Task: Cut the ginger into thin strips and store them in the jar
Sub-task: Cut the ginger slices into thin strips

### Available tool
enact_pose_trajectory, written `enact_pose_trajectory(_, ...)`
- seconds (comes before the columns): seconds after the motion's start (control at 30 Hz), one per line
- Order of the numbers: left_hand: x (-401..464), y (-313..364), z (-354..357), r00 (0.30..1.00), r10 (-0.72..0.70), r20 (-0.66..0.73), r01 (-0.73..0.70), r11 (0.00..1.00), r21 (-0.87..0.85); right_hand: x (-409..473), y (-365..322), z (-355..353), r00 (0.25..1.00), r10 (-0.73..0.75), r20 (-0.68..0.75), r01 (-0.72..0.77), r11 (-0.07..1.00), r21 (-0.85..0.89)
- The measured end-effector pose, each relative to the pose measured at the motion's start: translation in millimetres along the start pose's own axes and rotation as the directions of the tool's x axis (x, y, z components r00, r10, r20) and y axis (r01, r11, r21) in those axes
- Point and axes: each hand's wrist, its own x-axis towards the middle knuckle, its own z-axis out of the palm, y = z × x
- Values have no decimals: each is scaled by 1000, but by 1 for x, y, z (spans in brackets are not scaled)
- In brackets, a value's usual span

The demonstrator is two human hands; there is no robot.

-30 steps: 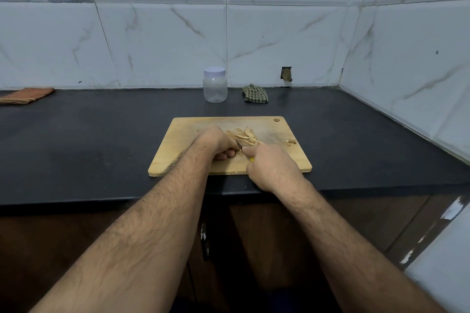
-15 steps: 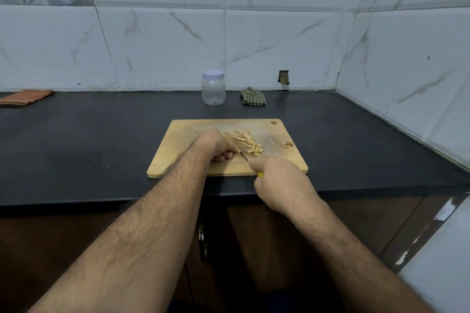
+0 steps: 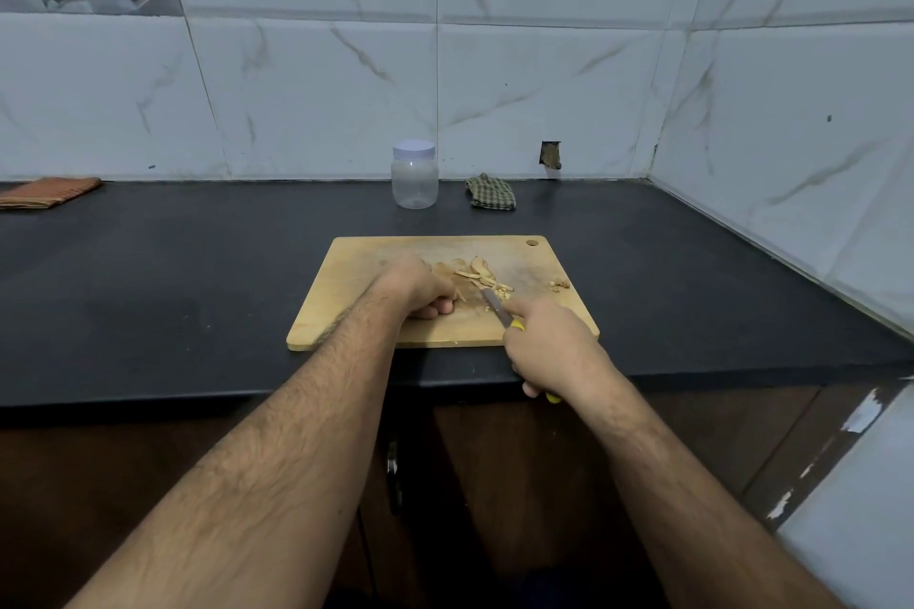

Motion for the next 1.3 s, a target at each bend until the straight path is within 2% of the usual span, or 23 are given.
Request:
enact_pose_trajectory(0.2, -5, -8, 0, 995, 95, -14, -96, 994, -47, -6, -9, 4, 998, -39, -54, 39, 999, 14)
enact_pose_trajectory(0.33, -4, -20, -4, 990, 139, -37, -143, 974, -178, -3, -14, 17, 994, -81, -71, 77, 995, -65)
enact_pose_trajectory(0.63, -1, -26, 1, 978, 172, -123, -193, 961, -196, 6, -9, 2, 996, 3, -87, -21, 979, -205)
enact_pose_trajectory(0.83, -2, -27, 2, 965, 225, -135, -245, 958, -152, 12, -13, -5, 995, -17, -103, -1, 984, -179)
enact_pose_trajectory(0.93, -4, -27, -1, 967, 236, -93, -251, 946, -207, 15, -11, -10, 992, -1, -124, -20, 985, -169)
enact_pose_trajectory(1.0, -5, -25, -2, 961, 253, -111, -272, 938, -215, 16, -7, -13, 989, 10, -146, -30, 990, -137)
enact_pose_trajectory(1.03, -5, -23, -1, 950, 278, -142, -299, 941, -160, 16, -5, -14, 988, 17, -153, -37, 991, -128)
enact_pose_trajectory(1.13, -6, -9, 3, 882, 427, -201, -403, 903, 149, 19, 1, -17, 986, 47, -162, -68, 989, -128)
enact_pose_trajectory(1.3, 7, 11, 12, 810, 569, -144, -414, 727, 548, 23, 8, -23, 984, 100, -145, -121, 982, -144)
